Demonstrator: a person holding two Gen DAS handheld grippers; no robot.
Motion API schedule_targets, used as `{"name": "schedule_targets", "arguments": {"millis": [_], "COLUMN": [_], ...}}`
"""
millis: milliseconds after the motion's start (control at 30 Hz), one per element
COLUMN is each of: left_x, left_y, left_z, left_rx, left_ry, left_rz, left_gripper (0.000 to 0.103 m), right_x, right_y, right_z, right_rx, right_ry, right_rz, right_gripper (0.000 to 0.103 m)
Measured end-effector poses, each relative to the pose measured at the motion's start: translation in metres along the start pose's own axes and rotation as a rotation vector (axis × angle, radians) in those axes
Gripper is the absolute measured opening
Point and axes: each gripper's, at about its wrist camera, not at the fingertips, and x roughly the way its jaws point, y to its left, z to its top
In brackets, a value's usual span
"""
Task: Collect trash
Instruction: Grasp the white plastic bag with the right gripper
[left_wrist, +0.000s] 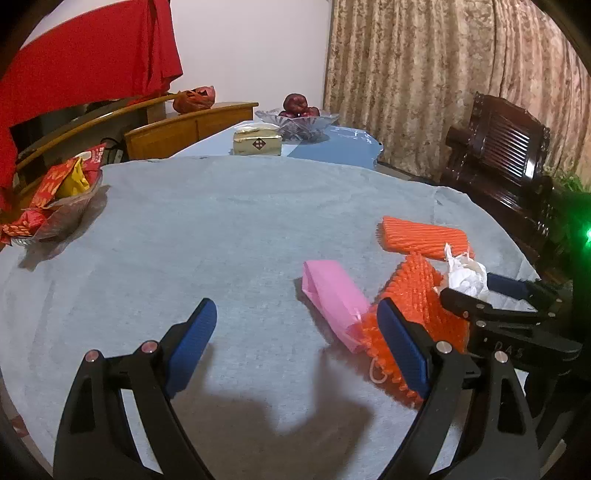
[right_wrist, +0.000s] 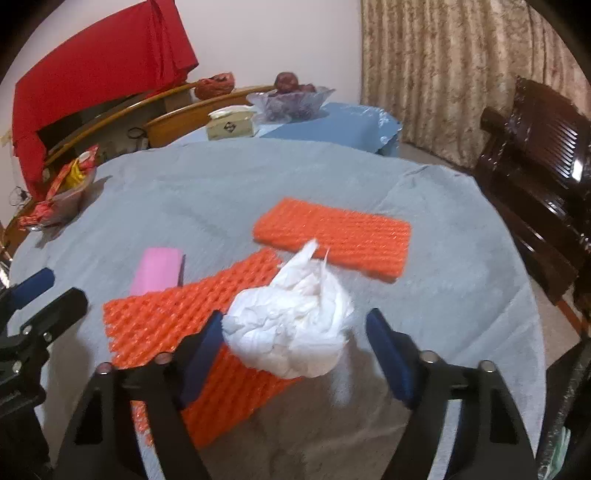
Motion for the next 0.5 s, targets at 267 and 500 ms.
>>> {"name": "schedule_targets", "arguments": {"millis": [267, 500], "left_x": [0.004, 0.010], "left_y": [-0.014, -0.029], "left_z": [-0.002, -0.010], "left_rx": [0.006, 0.003], "left_ry": [0.018, 0.054], "left_rz": [-0.055, -0.112], "left_gripper": [0.078, 0.072], "right_x": [-0.009, -0.032], "right_y": [-0.007, -0.024], "right_z": [-0.004, -0.006], "right_rx": [0.013, 0.038], "right_ry": [0.010, -0.022], "right_rz": [0.066, 0.048], "right_gripper": [0.052, 0.052]}}
